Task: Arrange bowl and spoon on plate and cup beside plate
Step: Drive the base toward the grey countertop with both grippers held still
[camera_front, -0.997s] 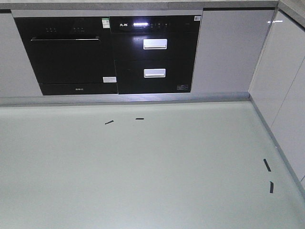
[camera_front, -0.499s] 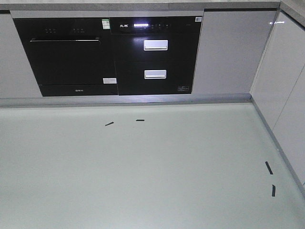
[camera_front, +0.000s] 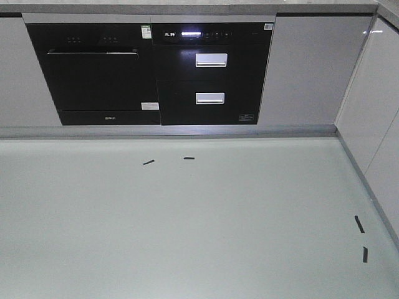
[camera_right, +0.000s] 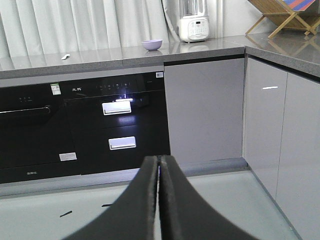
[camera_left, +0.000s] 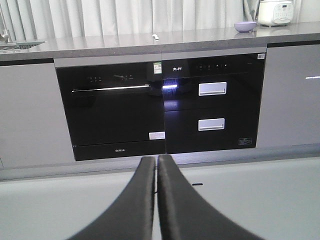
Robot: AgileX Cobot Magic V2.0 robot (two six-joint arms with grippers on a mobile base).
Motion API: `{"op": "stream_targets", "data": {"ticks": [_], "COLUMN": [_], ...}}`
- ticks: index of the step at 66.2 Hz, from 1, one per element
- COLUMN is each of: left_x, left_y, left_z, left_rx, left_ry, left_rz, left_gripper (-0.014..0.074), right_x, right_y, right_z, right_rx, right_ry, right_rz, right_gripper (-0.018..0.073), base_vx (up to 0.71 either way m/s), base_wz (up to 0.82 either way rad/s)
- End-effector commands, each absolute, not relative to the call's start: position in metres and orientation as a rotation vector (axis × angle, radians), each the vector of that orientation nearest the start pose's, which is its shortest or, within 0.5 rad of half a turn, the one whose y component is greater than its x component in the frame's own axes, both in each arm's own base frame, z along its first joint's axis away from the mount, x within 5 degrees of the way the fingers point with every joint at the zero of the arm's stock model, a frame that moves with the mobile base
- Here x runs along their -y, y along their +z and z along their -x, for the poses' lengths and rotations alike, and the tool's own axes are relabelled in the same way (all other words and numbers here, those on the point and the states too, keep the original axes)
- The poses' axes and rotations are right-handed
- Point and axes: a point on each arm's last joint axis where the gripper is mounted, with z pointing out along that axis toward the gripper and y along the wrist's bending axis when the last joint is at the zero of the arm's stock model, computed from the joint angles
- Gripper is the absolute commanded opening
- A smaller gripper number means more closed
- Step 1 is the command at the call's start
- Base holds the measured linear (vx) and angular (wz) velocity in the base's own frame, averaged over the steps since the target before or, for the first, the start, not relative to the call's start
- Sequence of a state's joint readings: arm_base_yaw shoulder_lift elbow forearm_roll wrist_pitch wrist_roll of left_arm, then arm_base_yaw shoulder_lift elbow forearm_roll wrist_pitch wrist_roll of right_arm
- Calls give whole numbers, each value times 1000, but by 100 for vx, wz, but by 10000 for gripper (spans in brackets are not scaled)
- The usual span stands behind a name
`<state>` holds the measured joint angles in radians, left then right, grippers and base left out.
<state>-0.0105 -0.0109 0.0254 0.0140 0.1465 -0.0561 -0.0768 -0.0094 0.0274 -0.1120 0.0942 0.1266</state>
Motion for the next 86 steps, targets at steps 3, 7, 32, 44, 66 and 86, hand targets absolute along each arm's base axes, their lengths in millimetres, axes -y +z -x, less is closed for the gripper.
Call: {"op": "stream_targets", "data": {"ticks": [3,7,32,44,66,86], "left_x": [1,1,1,1,1,1], "left_y": [190,190,190,190,190,190], "left_z": [-57,-57,-57,-57,-57,-57], "left_rx": [-1579,-1579,-1579,-1579,-1579,-1579], "left_ry": [-49,-49,-49,-49,-49,-49], "left_rz": [34,34,34,34,34,34], "left_gripper": [-6,-6,-6,-6,-6,-6], "right_x": [5,5,5,5,5,5], "right_y": [198,198,198,198,198,198], "right_z": [-56,-56,-56,-56,-56,-56], "right_rx": [-1521,-1521,-1521,-1521,-1521,-1521], "right_ry": [-64,-64,-64,-64,-64,-64], "right_rz": [-69,-69,-69,-69,-69,-69], "right_gripper": [-5,-5,-5,-5,-5,-5], "base_vx": [2,2,3,5,6,8], "base_wz": [1,0,3,2,-1,0]}}
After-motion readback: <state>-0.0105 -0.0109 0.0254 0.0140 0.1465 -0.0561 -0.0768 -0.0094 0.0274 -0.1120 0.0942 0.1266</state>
